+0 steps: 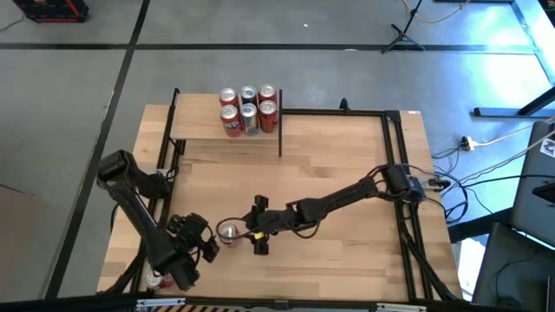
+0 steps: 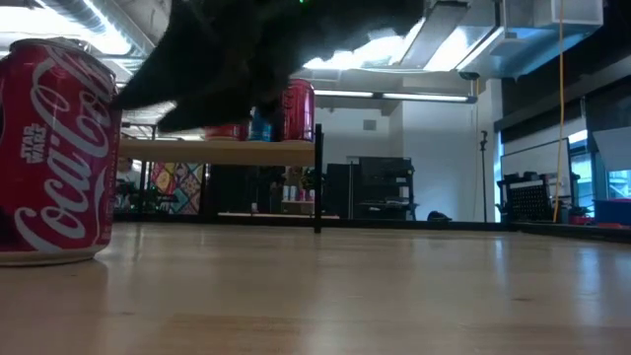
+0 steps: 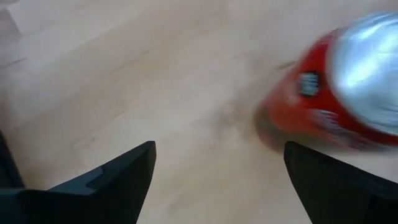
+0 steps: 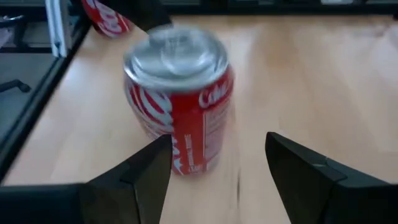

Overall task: Place canned beverage on shelf
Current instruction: Put the top red-white soda can on the shelf

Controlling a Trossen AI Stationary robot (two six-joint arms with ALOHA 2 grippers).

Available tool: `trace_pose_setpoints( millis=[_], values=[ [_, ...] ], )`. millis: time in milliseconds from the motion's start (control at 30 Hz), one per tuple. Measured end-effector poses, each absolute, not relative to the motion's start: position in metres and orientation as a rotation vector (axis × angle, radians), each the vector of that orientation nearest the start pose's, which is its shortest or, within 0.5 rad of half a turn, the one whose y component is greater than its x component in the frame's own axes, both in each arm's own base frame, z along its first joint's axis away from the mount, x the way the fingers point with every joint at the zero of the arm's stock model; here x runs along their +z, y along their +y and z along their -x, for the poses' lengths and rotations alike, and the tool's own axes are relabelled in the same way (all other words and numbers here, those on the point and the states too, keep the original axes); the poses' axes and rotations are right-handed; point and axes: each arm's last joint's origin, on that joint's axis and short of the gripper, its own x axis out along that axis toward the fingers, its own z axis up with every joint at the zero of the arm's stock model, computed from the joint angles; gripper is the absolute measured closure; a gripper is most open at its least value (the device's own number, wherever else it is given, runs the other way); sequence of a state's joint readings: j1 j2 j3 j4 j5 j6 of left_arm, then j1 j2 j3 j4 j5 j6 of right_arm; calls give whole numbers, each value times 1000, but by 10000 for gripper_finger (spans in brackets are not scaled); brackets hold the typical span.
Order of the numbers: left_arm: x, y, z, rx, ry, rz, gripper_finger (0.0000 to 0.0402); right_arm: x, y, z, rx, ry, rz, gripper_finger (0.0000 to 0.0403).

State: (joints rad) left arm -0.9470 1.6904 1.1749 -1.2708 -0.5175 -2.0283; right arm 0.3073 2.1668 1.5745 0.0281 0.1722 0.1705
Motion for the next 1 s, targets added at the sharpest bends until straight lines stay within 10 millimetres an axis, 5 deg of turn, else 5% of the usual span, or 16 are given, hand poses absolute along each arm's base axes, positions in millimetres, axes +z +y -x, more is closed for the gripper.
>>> trace_pose_setpoints(
  millis=[233,400,1000],
  values=[
    [264,-210,-159,699,908,704,52,221,138,-450,80,572,-23,155],
    [282,-205,-162,642,760,821,52,229,135,-447,38,561,-12,155],
    [256,-197,-215,671,807,700,52,216,130,-430,12,786,54,155]
  ],
)
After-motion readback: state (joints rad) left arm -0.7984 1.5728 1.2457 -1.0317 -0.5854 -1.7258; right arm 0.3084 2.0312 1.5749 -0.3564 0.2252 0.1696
